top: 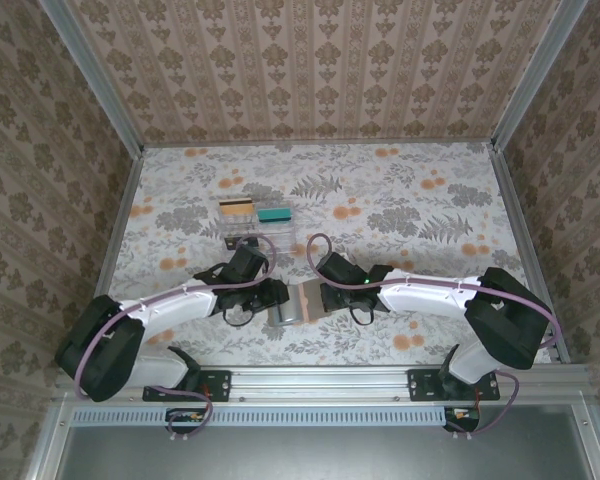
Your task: Take the credit cards out of the card holder
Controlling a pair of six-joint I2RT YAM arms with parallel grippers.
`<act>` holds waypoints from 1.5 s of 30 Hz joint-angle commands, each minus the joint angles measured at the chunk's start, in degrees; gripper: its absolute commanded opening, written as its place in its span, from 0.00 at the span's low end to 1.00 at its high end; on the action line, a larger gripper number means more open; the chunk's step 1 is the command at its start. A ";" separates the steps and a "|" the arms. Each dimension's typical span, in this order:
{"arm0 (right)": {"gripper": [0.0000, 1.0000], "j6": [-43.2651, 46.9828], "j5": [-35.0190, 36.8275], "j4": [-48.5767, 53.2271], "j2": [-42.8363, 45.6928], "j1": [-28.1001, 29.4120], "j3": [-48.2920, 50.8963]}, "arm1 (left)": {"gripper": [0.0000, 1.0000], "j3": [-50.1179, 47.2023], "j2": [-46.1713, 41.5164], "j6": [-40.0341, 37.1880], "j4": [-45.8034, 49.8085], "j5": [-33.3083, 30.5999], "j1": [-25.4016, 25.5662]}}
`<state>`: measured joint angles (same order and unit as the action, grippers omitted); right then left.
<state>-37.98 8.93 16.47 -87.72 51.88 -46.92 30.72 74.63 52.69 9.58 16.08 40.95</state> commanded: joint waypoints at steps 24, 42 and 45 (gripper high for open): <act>0.08 -2.28 0.13 -1.01 1.32 -0.25 1.56 | 1.00 1.57 2.25 -2.15 -6.29 5.05 2.36; 0.48 -2.45 3.31 2.98 11.58 -2.13 2.67 | 1.00 4.24 5.15 -3.49 -4.54 4.43 3.21; 0.51 -2.78 2.96 2.74 12.18 -2.22 3.01 | 1.00 5.34 6.03 -3.88 -3.40 3.99 3.69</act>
<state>-40.53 10.74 17.12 -76.64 50.09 -45.12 34.68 79.20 50.48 2.52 20.78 43.94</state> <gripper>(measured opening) 0.504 0.999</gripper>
